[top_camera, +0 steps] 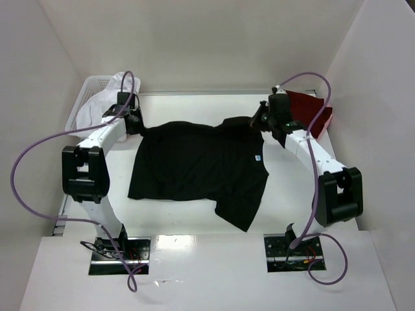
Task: Fold and stack the t-shirts
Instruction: Fold the flattened tshirt in 1/3 of the way
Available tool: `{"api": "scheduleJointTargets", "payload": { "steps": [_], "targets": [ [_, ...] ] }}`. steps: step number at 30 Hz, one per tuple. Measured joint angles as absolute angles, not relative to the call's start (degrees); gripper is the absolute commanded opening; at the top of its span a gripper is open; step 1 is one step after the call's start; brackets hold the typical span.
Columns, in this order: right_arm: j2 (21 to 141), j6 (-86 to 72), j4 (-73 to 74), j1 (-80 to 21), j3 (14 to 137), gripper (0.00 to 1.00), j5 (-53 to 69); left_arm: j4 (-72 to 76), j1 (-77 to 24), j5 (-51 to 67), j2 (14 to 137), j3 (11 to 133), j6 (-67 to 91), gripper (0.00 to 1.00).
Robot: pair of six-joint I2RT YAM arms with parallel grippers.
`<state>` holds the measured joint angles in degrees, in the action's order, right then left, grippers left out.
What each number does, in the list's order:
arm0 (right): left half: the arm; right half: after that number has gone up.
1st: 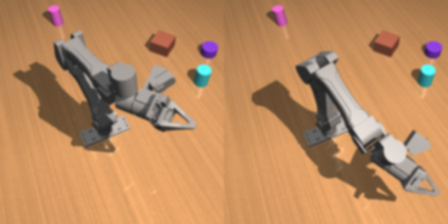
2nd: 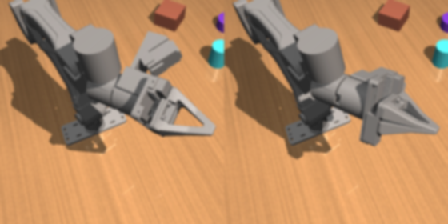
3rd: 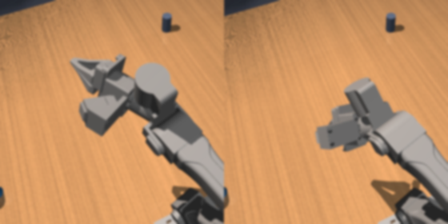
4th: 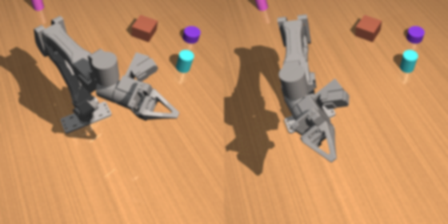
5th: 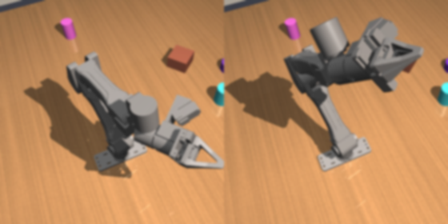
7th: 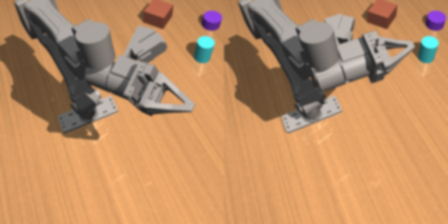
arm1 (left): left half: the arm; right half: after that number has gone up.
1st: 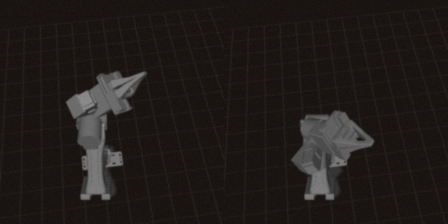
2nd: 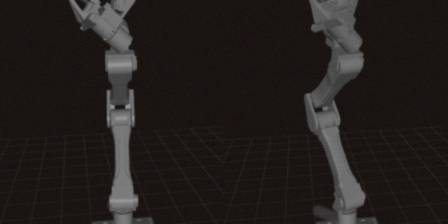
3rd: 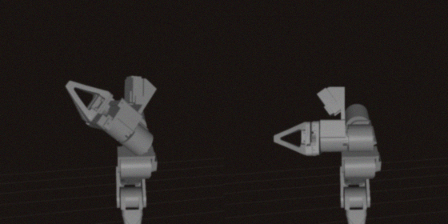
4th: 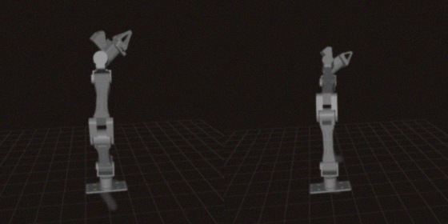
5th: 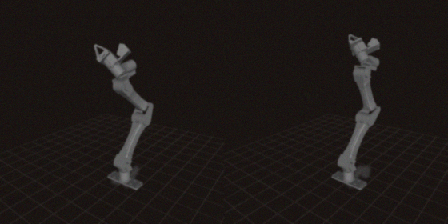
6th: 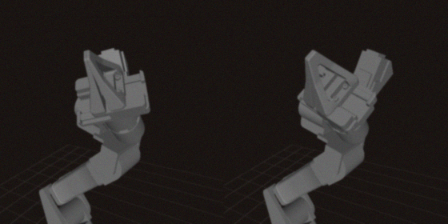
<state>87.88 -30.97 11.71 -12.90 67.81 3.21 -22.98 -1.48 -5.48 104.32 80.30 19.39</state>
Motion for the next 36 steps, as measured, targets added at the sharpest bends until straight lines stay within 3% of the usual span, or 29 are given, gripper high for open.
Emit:
{"api": "scheduleJointTargets", "payload": {
  "steps": [6,8,9,10,11,13,14,15,16,18,21,26,30,35,36],
  "targets": [
    [85.9,-33.9,16.4,-13.6,61.9,0.00,4.3,-25.0,-0.9,-8.5,101.3,78.5,22.0,0.00],
    [85.9,-34.4,17.9,-13.7,61.3,0.05,4.4,-26.4,-0.5,-9.0,101.3,78.3,23.0,0.01],
    [85.9,-34.7,18.9,-13.7,61.2,0.11,4.6,-27.0,-0.4,-9.1,101.3,78.2,23.3,0.08],
    [85.9,-34.7,19.5,-13.7,61.2,0.12,4.8,-27.6,-0.1,-9.2,101.3,78.2,23.9,0.22],
    [85.8,-34.8,20.1,-13.7,61.2,0.12,5.0,-28.4,0.3,-9.3,101.4,78.2,24.4,0.25],
    [85.6,-34.9,20.8,-13.7,61.1,0.15,5.2,-29.3,0.8,-9.2,101.6,78.2,24.5,0.50],
    [85.5,-34.9,21.2,-13.7,61.1,0.21,5.1,-29.7,0.9,-9.0,101.6,78.2,24.3,0.60],
    [85.4,-34.9,21.6,-13.7,61.2,0.46,4.8,-29.8,1.1,-8.6,101.6,78.0,24.4,0.69],
    [85.2,-35.0,22.1,-13.7,61.1,0.53,4.5,-29.8,1.3,-7.8,101.5,77.3,24.3,0.88],
    [84.7,-35.0,23.7,-13.7,61.3,0.68,3.4,-29.8,1.4,-6.7,101.0,76.3,24.3,0.99],
    [84.5,-35.0,24.4,-13.7,61.7,0.74,2.5,-29.9,1.4,-4.7,99.6,74.8,24.1,0.99],
    [84.9,-34.7,24.1,-13.7,63.5,0.73,1.7,-29.2,1.4,0.4,95.0,74.8,24.1,0.96],
    [89.4,-34.0,22.6,-13.7,66.9,0.66,2.2,-28.1,1.4,3.4,93.9,76.0,24.1,0.86],
    [95.8,-32.6,20.2,-13.7,68.4,0.48,2.8,-26.0,1.4,8.0,94.3,76.4,24.3,0.72],
    [96.6,-32.4,20.2,-13.7,68.5,0.45,2.9,-24.5,1.4,9.4,95.1,76.4,24.1,0.62]
  ]
}}
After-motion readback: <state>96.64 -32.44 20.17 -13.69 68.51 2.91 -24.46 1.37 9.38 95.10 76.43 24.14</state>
